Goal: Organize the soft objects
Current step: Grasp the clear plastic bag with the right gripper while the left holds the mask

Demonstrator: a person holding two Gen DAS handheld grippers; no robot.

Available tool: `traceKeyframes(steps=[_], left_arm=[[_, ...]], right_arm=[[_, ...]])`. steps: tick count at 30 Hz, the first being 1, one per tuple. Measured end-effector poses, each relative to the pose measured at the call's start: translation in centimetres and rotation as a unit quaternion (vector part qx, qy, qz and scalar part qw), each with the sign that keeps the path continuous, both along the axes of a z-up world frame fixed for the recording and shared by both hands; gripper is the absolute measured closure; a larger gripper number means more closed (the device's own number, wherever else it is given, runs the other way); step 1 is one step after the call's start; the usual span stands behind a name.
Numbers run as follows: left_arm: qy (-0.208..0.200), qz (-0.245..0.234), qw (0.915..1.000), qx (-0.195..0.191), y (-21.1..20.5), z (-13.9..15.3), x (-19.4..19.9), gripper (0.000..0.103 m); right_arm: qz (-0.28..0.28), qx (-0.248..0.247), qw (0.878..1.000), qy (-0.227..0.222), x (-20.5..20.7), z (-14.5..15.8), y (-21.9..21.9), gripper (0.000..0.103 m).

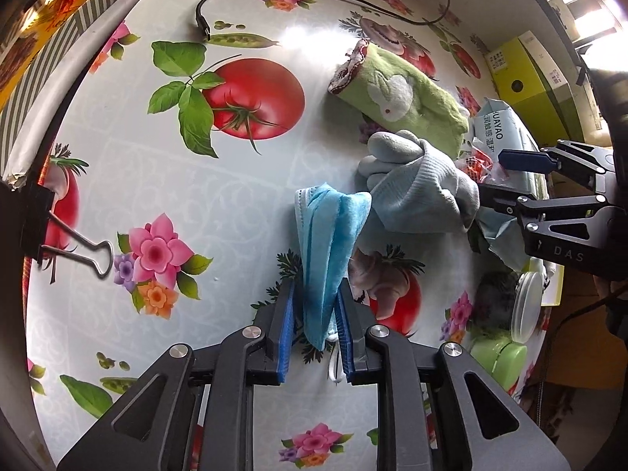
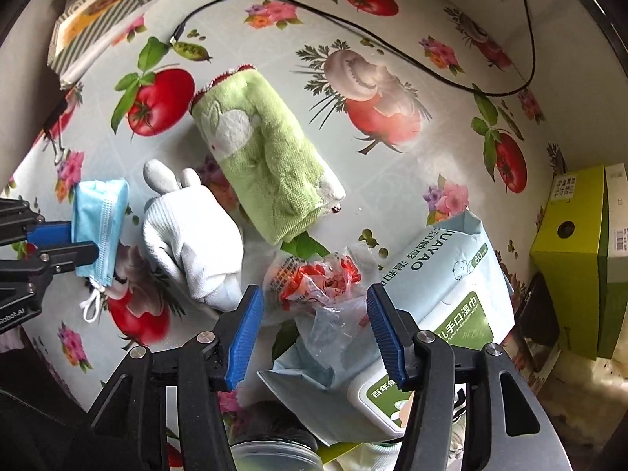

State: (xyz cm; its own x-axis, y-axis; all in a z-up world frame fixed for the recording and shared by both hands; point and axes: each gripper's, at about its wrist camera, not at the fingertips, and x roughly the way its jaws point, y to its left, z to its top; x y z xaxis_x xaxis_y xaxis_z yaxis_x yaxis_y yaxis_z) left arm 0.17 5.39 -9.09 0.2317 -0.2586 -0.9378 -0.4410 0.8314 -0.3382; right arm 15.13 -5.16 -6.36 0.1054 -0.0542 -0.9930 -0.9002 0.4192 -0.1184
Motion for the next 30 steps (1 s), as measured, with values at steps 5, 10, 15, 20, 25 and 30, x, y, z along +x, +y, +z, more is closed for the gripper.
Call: traceKeyframes(steps=[5, 10, 15, 20, 25, 30], left_arm=[[0.005, -0.002, 1.0, 0.003, -0.4, -0.2, 0.2, 0.082], [0.005, -0.001, 1.0, 0.005, -0.5, -0.3, 0.2, 0.082], [0.001, -0.007, 0.9999, 0.014, -0.6, -0.3, 0.2, 0.082], [-0.003, -0.014, 0.9997, 0.021, -1.0, -0.3, 0.2, 0.083], [-0.006, -0.02, 0.9994, 0.028, -1.6, -0.1, 0.4, 0.09], [-0.011, -0.02, 0.9992, 0.032, -1.6, 0.4, 0.4, 0.092]], right_arm=[[0.006, -0.008, 1.0, 0.009, -0.1, -1.1, 0.4, 0.05], [0.01, -0.001, 1.0, 0.011, 0.1, -1.4, 0.5, 0.071], [-0.002, 0.024, 1.0, 0.008, -0.5, -0.4, 0.5, 0.076], [-0.028, 0.057, 0.998, 0.007, -0.8, 1.4, -0.6, 0.076], [-0.047, 0.089, 0.995, 0.001, -1.8, 3.3, -2.1, 0.076], [-0.067, 0.122, 0.99, -0.002, -2.6, 5.4, -3.4, 0.076]])
